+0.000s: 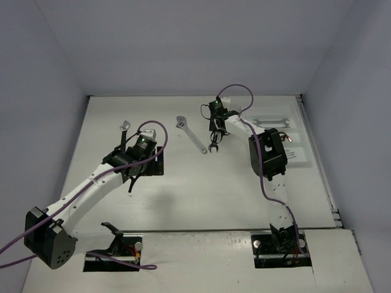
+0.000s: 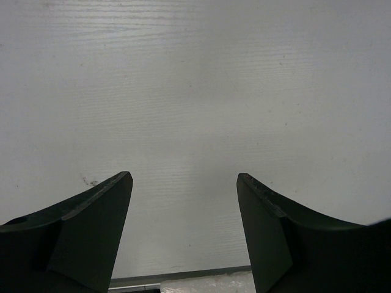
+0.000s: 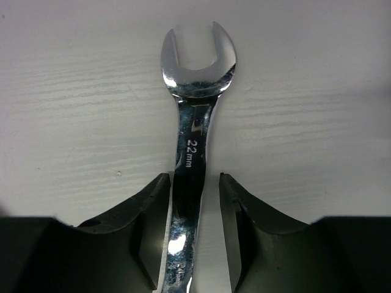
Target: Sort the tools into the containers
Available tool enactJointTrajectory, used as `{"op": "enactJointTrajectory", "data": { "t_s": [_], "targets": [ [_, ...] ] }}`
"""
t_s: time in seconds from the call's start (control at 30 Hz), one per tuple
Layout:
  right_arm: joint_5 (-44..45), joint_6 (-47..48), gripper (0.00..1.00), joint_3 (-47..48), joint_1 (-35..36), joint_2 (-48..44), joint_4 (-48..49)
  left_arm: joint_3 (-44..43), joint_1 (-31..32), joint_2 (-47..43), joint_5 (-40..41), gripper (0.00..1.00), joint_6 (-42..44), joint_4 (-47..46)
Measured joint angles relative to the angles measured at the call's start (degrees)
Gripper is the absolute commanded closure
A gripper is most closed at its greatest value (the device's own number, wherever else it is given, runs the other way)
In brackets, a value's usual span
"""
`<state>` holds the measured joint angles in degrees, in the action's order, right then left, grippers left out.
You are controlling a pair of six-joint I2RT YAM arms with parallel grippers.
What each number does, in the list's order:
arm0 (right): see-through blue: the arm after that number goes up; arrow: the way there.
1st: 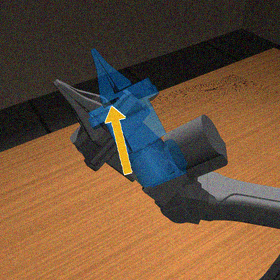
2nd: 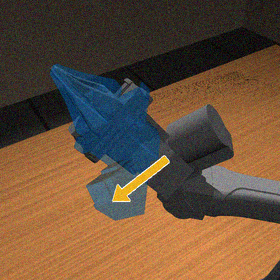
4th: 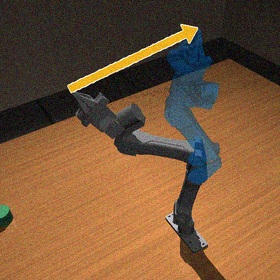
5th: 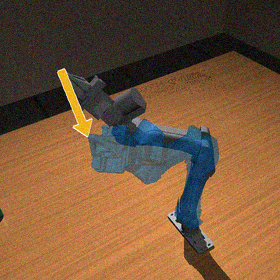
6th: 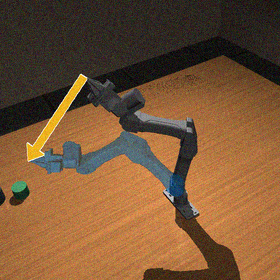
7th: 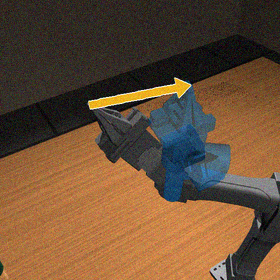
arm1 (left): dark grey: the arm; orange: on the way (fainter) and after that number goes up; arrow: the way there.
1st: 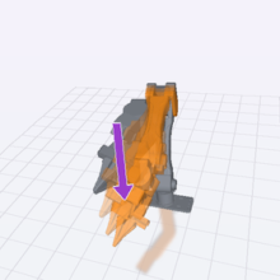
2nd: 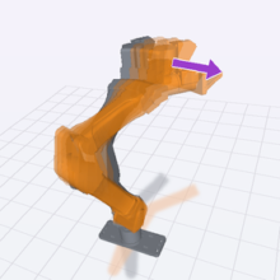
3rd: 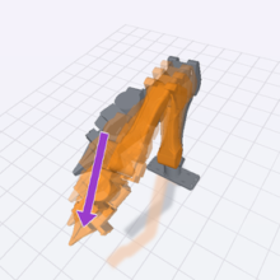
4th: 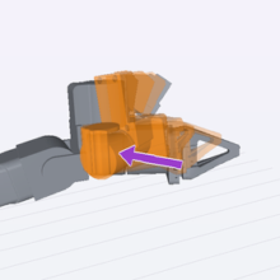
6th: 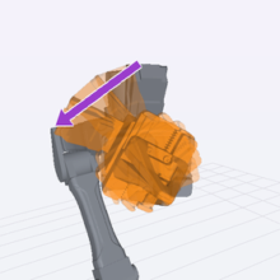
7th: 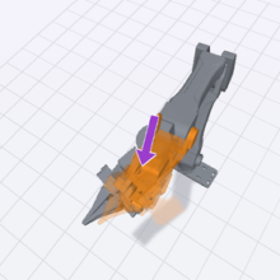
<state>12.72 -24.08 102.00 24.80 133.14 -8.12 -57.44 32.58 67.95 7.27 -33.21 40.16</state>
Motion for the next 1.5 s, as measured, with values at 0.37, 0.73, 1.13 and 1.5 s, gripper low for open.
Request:
{"op": "enactJointTrajectory", "data": {
  "t_s": [0.37,0.73,1.13,1.5],
  "targets": [
    [-1.4,-1.1,1.0,1.0,-0.3,-0.1,-2.5,0.0,0.0,0.4,-0.4,0.34,0.0,0.0],
    [-9.0,-4.4,1.0,-5.8,-4.1,-6.7,-2.5,0.0,0.0,0.4,-0.3,0.34,0.0,0.0],
    [-7.5,-13.4,1.0,-11.4,-8.7,-14.8,4.1,0.0,0.0,1.0,-0.2,0.34,0.0,-0.1],
    [-0.2,-26.1,1.0,-14.0,-19.0,-20.5,6.0,0.0,0.0,2.3,-0.1,0.34,0.0,-0.1]
  ]
}}
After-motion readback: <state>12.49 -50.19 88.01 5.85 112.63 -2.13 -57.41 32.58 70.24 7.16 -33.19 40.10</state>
